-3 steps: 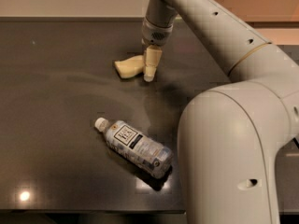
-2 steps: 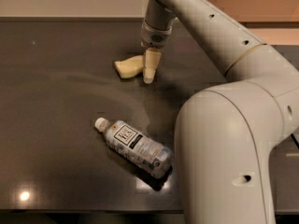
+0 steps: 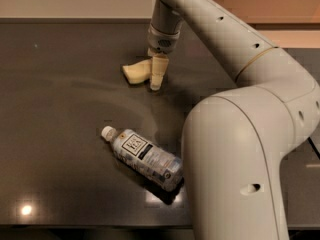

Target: Move sponge near blue plastic bottle

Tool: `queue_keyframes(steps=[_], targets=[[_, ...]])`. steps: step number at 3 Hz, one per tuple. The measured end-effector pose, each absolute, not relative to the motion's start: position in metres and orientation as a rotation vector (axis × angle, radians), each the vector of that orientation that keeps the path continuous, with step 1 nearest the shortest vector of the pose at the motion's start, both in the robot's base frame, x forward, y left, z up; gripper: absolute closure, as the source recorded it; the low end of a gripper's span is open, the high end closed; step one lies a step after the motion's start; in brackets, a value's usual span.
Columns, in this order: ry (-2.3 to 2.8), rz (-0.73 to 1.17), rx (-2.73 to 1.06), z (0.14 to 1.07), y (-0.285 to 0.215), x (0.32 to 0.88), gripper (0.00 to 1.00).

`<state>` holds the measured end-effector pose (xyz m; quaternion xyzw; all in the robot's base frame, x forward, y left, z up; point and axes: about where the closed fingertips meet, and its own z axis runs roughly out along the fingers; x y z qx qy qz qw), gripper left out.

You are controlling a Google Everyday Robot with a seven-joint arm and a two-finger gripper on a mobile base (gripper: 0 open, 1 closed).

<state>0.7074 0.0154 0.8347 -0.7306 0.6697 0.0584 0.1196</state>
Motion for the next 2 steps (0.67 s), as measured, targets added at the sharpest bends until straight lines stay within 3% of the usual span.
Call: queue_keyframes(steps=[2], targets=[[1.956,0.190,-2.123,0.8415,0.0176,0.7082,0.62]])
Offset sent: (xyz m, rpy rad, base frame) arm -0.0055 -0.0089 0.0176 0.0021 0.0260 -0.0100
